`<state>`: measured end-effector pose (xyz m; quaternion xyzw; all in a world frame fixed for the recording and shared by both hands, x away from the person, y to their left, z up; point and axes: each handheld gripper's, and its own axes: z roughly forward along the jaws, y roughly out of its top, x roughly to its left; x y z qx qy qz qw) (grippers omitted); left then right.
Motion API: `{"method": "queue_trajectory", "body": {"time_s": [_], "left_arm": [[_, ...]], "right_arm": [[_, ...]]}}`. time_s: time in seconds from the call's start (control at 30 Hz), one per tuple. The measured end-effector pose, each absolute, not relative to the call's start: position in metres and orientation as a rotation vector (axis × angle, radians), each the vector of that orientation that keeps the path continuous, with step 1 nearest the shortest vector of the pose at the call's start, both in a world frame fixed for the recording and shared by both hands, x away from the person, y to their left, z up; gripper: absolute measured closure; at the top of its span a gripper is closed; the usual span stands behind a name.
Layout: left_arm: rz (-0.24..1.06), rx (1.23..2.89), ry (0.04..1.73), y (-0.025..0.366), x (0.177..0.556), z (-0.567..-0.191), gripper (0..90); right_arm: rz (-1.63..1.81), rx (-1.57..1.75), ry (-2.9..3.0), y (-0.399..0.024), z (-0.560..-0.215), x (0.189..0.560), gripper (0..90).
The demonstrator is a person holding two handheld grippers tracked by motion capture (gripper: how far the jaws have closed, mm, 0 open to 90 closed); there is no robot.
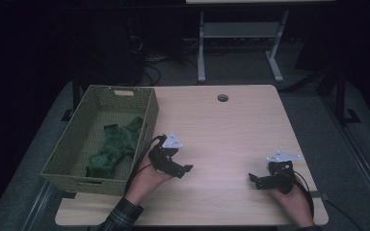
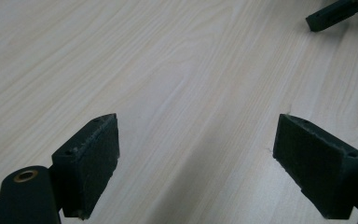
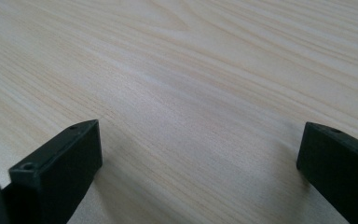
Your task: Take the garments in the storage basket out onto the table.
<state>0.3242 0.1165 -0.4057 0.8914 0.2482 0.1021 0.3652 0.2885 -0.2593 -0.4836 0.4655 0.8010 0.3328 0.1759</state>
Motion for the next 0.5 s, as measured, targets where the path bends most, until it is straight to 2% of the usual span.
{"method": "queue_trajectory", "body": {"time_s": [0.5], "left_arm": [[0.251,2.260,0.594,0.122,0.328,-0.375,13.9]], "right_arm": [[0.942,1.319,2.268,-0.259,-0.484,0.288,0.0]]}}
